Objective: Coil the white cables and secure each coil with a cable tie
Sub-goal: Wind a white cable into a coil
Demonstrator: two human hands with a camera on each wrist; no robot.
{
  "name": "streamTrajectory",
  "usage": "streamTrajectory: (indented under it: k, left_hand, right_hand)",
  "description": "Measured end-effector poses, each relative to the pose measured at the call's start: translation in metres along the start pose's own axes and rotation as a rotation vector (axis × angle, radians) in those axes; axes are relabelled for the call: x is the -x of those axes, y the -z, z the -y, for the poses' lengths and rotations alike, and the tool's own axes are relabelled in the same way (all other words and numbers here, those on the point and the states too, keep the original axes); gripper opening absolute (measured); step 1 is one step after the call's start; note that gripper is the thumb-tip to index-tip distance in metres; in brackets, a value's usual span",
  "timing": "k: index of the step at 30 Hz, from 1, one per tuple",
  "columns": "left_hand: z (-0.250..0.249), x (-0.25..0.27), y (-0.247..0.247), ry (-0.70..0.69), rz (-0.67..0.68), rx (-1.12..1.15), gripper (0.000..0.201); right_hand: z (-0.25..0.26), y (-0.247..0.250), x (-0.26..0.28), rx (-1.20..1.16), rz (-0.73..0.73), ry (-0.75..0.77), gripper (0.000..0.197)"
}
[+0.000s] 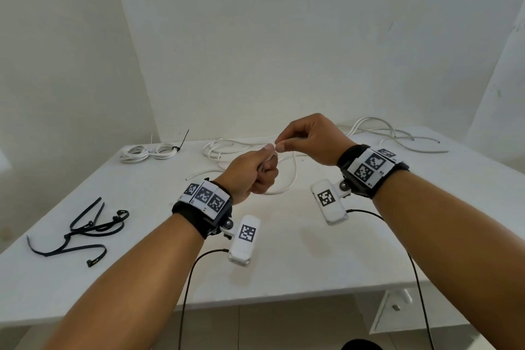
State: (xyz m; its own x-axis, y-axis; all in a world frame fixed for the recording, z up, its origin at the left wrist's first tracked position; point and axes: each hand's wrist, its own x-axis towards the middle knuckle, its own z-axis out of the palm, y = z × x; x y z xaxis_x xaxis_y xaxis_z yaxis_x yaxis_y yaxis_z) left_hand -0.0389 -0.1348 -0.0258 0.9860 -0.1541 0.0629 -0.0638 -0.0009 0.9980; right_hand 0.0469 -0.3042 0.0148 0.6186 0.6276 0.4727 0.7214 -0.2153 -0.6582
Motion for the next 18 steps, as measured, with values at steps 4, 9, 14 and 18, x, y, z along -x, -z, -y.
streamTrajectory:
  k: [4, 9, 14, 18]
  left_hand:
    - [-0.003, 0.004, -0.005, -0.094, 0.051, 0.103, 0.048]
    - [-0.019, 0.014, -0.008, -0.198, 0.062, 0.167, 0.045]
    - [-0.034, 0.006, -0.011, -0.319, -0.028, 0.246, 0.04]
    - [-0.037, -0.004, -0.014, -0.345, -0.103, 0.236, 0.032]
  right_hand:
    - [-0.002, 0.0, 0.001, -0.16, -0.026, 0.003, 0.004]
    - [-0.014, -0.009, 0.003, -0.401, -0.074, -0.057, 0.021]
    - [-0.015, -0.032, 0.01, -0.28, -0.041, -0.092, 0.044]
    - [-0.013, -0.042, 0.015, 0.044, -0.03, -0.105, 0.048]
